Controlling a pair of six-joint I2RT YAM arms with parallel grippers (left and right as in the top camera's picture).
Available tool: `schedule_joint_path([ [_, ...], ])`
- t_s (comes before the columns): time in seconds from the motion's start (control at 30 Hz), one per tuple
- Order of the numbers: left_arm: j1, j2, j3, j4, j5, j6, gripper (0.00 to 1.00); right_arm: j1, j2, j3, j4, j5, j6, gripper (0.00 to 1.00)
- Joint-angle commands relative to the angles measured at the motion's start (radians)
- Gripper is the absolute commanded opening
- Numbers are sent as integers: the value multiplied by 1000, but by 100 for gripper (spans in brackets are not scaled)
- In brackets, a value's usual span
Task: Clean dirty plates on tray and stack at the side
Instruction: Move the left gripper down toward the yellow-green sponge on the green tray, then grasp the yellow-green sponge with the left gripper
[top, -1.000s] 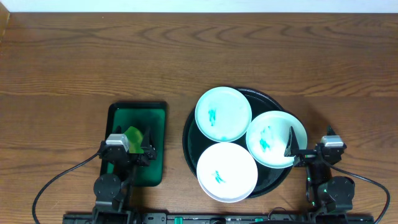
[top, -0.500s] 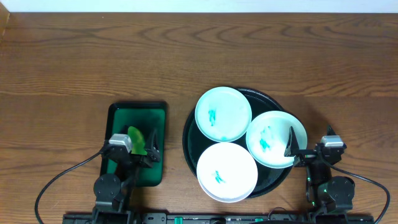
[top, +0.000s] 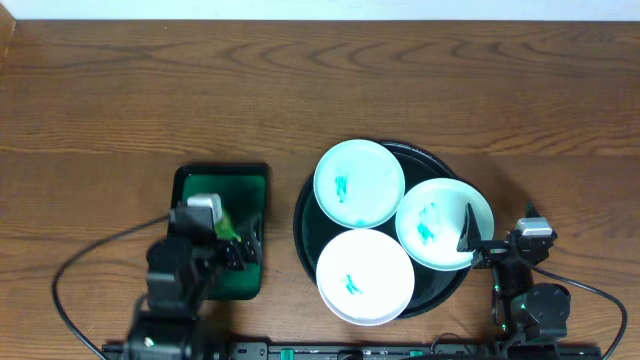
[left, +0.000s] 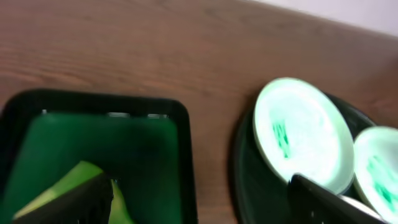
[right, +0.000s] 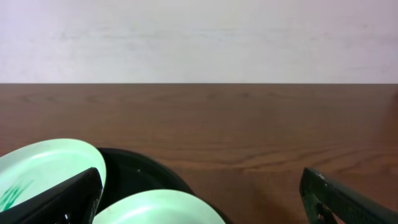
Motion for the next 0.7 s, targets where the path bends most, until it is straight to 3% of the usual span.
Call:
schedule_joint_path([
  [0.0, -2, 189, 215, -130, -21, 43, 90, -7, -2, -2, -5, -3, -8, 99],
  [0.13, -1, 400, 447, -403, -122, 20, 90, -7, -2, -2, -5, -3, -8, 99],
  [0.3, -1, 588, 634, -649, -123, 21, 90, -7, -2, -2, -5, -3, -8, 99],
  [0.43, -2, 645, 643, -674, -23, -68, 90, -7, -2, -2, -5, -3, -8, 99],
  [0.67, -2, 698, 643, -715, 125, -82, 90, -7, -2, -2, -5, -3, -8, 99],
])
